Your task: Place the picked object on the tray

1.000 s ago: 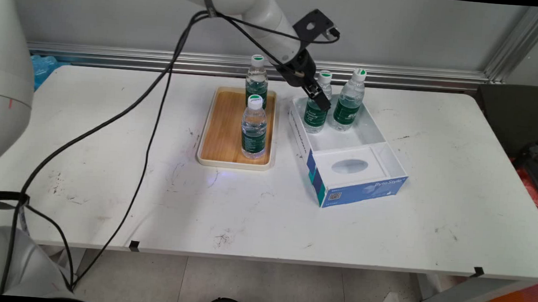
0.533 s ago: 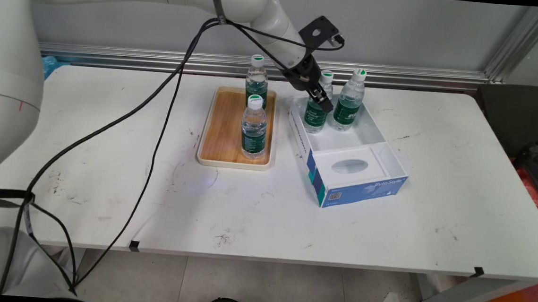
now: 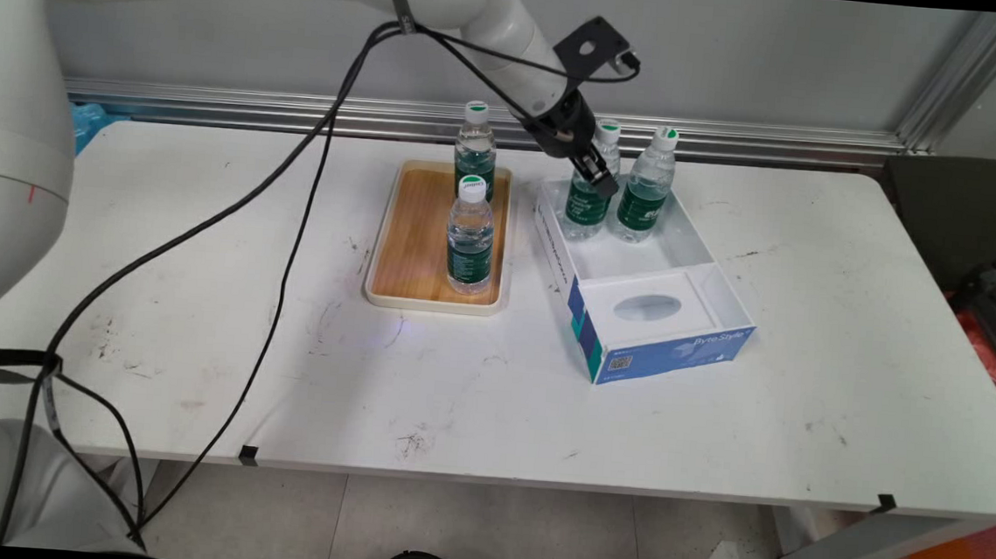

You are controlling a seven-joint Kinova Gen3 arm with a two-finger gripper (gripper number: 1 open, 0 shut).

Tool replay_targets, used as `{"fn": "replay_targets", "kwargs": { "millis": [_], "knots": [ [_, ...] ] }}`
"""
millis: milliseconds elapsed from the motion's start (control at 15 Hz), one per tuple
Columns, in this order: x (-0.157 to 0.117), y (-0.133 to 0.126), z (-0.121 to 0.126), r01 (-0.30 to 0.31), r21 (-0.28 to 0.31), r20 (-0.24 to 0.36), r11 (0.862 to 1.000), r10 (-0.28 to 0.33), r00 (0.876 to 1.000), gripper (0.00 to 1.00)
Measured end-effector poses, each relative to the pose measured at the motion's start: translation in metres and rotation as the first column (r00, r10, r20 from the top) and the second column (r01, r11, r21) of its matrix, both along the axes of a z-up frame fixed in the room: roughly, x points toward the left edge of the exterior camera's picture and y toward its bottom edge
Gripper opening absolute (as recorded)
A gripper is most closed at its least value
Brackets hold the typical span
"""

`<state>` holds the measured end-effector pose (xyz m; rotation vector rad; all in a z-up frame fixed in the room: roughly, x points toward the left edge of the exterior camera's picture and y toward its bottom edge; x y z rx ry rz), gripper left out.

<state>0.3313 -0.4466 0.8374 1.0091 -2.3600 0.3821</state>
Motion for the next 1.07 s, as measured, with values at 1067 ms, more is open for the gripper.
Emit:
{"fn": "replay_targets", "kwargs": {
  "millis": [1067],
  "knots": [
    [0.027,0.061,0.162,0.005,-0.106,-0.04,0.994,-0.009,0.999,0.0]
  ]
}}
